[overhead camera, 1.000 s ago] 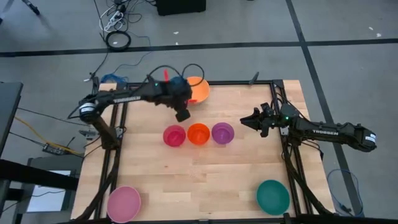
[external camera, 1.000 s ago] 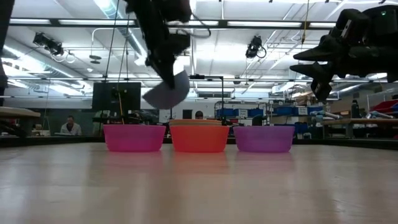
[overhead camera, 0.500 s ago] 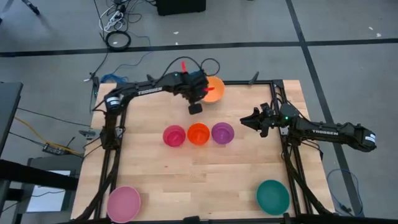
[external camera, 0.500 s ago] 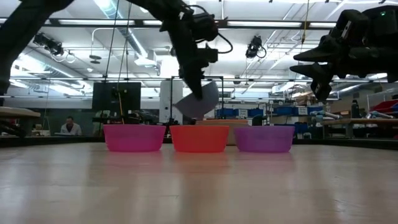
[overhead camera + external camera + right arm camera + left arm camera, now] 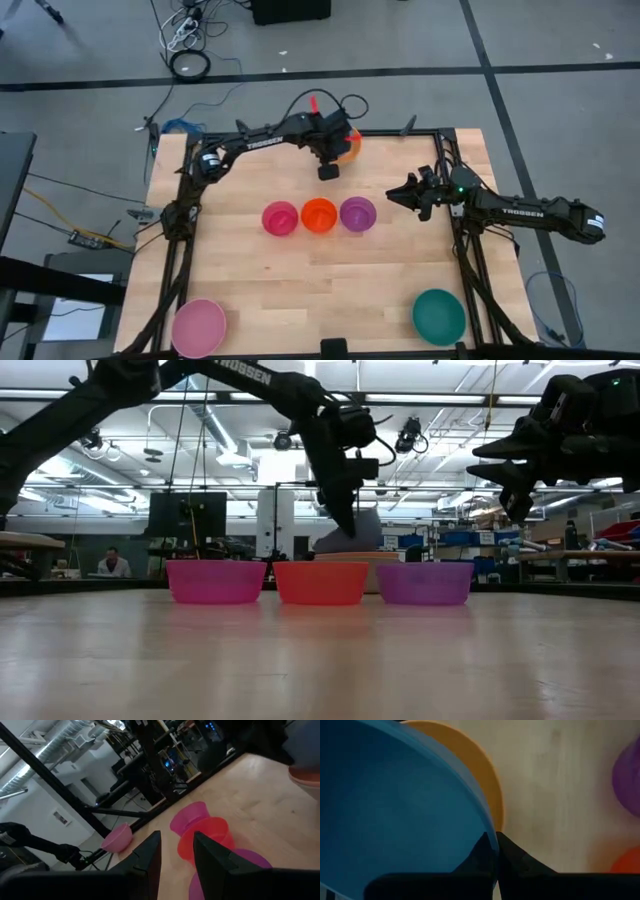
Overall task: Nest bowls inside each other
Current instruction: Stack the blue bowl on top of the yellow bowl, then move the stack of bowls to the middle of the table, then stack the pink bowl on top of the blue bowl
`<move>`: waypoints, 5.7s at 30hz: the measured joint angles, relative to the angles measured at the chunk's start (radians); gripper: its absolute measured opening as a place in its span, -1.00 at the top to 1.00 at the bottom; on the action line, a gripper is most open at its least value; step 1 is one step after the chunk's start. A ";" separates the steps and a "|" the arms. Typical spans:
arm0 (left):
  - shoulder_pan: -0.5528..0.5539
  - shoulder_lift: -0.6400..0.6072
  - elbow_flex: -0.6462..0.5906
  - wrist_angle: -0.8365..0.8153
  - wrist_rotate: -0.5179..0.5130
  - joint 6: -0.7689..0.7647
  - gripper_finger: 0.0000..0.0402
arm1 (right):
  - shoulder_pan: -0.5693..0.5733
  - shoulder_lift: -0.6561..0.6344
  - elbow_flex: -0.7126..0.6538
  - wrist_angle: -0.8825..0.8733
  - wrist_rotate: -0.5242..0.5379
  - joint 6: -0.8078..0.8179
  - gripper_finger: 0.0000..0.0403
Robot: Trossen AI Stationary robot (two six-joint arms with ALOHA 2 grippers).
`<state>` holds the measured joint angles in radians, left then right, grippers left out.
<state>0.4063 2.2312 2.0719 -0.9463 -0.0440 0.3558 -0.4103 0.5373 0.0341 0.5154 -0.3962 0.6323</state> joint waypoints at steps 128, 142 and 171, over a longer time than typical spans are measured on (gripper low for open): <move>-0.985 -0.378 -0.129 -0.626 0.050 -1.181 0.18 | -0.087 -0.001 0.000 -0.083 -0.145 0.095 0.36; -1.377 -0.377 -0.377 -0.412 0.149 -1.419 0.22 | -0.165 -0.001 0.000 -0.091 -0.157 0.108 0.36; -1.451 -0.377 -0.637 -0.340 -0.014 -0.937 0.41 | -0.167 -0.001 0.000 -0.108 -0.127 0.131 0.36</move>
<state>-1.0451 1.8538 1.4345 -1.2866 -0.0584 -0.5815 -0.5774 0.5365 0.0338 0.4076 -0.5231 0.7634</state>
